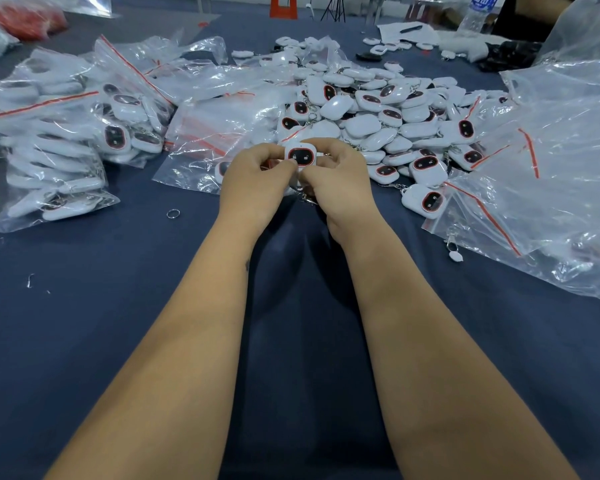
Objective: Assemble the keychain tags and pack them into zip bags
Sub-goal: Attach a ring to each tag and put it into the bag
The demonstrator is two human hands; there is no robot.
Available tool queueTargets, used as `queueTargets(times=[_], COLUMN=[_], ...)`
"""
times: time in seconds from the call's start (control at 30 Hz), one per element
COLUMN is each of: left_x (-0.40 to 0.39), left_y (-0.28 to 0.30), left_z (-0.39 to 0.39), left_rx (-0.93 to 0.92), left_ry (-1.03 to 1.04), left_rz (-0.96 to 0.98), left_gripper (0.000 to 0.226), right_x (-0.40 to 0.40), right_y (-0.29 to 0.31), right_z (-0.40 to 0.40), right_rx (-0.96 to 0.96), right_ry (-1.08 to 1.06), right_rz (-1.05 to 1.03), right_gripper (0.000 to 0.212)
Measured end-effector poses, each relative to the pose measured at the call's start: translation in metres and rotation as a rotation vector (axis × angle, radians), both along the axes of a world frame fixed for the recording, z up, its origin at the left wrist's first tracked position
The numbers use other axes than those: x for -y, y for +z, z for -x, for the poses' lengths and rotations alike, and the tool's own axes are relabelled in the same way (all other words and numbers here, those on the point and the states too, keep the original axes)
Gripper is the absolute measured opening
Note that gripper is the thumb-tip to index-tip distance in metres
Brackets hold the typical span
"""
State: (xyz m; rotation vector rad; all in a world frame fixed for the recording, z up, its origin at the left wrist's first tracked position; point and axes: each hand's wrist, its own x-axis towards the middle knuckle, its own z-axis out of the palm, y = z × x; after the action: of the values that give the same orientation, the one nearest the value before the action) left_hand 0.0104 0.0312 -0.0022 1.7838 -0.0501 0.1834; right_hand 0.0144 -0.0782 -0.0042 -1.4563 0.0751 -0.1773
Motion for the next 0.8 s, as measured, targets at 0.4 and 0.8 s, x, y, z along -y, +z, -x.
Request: queueTargets(times=[0.4,0.8], left_x=[-0.0008,-0.0009], left_y=[-0.0029,-0.003], left_z=[-0.0027,-0.003], left_rx=[0.0,-0.014], left_ry=[0.0,0.004], left_rz=[0.003,0.0], left_gripper=[0.012,0.013], right_x=[0.0011,-0.0003], right_y=[0.001,0.001], right_z=[0.0004,-0.0016], right_rx=[-0.014,-0.017], right_ry=[0.013,-0.02], right_rz=[0.023,0.078], right_gripper=[0.024,0.019])
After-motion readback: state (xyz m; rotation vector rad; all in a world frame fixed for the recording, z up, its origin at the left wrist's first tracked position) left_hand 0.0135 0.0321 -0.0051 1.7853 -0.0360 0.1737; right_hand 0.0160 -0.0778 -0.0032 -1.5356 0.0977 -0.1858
